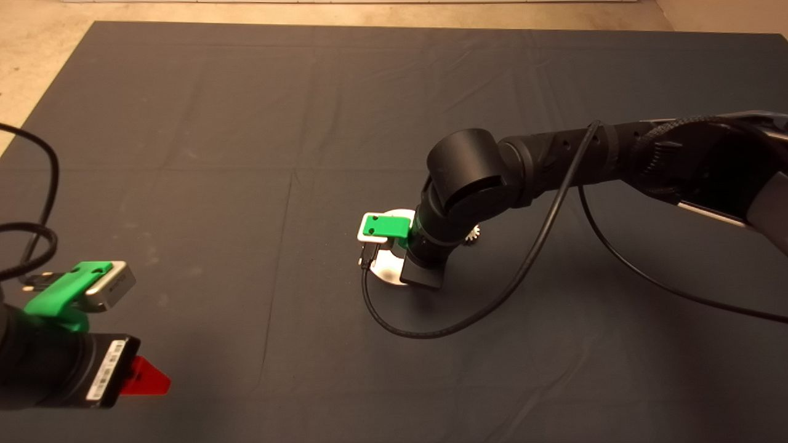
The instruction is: Install three planetary gears onto the carrier pins
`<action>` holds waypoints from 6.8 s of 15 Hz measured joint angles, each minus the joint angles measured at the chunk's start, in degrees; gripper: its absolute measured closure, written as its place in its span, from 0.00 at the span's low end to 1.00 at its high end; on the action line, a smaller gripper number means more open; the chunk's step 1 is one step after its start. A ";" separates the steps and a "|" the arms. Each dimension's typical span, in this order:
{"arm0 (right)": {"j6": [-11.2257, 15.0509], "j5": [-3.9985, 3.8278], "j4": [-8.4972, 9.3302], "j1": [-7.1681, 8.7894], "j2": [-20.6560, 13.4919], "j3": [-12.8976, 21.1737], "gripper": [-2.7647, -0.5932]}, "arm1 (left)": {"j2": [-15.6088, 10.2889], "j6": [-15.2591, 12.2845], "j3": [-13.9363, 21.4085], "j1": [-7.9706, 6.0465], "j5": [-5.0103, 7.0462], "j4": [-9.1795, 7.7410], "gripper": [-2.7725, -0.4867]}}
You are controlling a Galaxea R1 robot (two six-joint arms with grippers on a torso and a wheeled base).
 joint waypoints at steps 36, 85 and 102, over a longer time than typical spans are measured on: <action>0.11 1.10 -3.05 -0.63 0.48 -1.50 0.78 | 0.00 0.00 0.00 0.00 0.00 0.01 0.32; 3.34 0.41 -5.32 -1.27 -6.08 3.81 0.73 | 0.00 -0.01 0.11 -0.01 0.00 0.01 0.32; 9.34 0.13 -5.38 3.39 -9.28 7.35 0.45 | -0.21 -0.01 0.11 0.00 -0.01 0.00 0.32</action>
